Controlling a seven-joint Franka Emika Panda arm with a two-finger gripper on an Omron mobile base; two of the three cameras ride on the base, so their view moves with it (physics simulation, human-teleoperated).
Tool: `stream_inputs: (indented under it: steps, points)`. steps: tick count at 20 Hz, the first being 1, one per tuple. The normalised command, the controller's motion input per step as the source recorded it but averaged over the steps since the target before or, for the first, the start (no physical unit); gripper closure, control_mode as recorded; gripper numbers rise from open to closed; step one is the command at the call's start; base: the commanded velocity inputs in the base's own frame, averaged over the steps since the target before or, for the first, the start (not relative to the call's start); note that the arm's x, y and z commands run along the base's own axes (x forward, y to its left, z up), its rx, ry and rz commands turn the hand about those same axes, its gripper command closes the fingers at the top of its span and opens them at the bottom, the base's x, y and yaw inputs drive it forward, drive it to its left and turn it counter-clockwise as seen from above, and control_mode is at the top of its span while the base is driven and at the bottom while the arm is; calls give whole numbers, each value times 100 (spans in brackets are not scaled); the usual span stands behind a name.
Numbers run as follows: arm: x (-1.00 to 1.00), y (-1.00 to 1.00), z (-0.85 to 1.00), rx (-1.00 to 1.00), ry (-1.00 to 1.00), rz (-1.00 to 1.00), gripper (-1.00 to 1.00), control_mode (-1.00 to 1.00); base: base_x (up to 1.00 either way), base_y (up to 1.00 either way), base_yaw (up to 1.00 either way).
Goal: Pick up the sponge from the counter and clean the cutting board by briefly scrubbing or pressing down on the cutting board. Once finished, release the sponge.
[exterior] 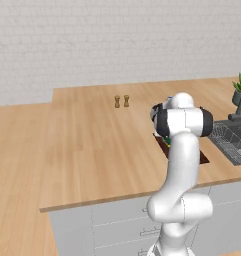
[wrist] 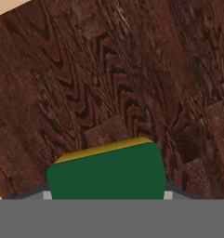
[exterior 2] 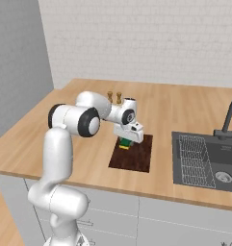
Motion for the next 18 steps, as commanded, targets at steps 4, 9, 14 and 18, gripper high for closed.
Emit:
stream_inputs:
  steps: [4,9,14,18]
  points:
    - [-97,0,-57,0,2,0,100,-100,0,0,0]
    - [-68,0,-85,0,7,0,100,-100,0,0,0]
    - [-94,0,-71,0,3,0,100,-100,0,0,0]
    - [-100,0,-71,0,2,0,100,-100,0,0,0]
